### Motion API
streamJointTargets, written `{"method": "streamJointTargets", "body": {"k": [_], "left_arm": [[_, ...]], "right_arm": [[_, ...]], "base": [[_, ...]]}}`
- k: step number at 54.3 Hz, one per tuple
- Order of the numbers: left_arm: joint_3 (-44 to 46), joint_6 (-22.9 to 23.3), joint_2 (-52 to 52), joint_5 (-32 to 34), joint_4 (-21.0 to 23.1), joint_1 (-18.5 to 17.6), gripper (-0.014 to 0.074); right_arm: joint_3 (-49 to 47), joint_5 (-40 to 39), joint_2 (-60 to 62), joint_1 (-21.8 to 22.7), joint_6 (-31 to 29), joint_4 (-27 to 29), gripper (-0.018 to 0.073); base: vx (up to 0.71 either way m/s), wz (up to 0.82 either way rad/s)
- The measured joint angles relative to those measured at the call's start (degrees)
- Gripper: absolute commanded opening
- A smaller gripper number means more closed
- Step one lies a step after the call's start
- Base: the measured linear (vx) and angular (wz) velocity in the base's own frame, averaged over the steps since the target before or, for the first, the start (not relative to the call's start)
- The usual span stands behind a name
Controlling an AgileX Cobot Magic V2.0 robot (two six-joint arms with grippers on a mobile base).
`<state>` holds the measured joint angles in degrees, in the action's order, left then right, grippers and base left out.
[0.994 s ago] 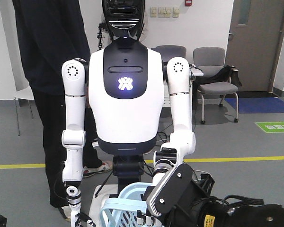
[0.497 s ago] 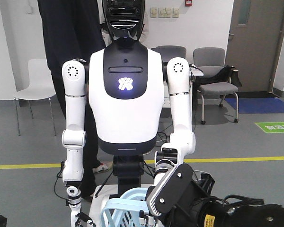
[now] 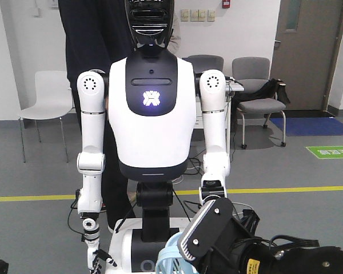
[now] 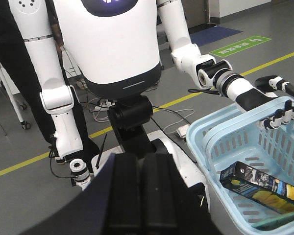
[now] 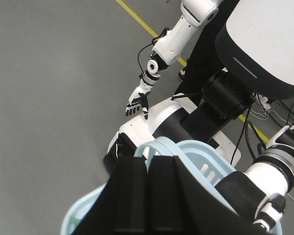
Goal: Pick snacks and fruit into basket
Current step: 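Turn the base away from the other robot toward the fruit stand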
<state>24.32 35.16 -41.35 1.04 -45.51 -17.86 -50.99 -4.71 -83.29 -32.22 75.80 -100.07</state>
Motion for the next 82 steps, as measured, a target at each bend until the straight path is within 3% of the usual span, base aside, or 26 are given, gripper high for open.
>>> {"method": "streamJointTargets", "body": {"k": [31,82], "left_arm": [[0.00,0.02,0.00,0.00,0.00,0.00,0.0003],[0.00,0.02,0.00,0.00,0.00,0.00,0.0003]], "right_arm": [[0.00,0.20,0.00,0.00,0.00,0.00,-0.0013],[0.00,-0.21,0.18,0.00,0.00,0.00,-0.0013]], "base": [[-0.27,0.07],[-0.22,0.37]]}}
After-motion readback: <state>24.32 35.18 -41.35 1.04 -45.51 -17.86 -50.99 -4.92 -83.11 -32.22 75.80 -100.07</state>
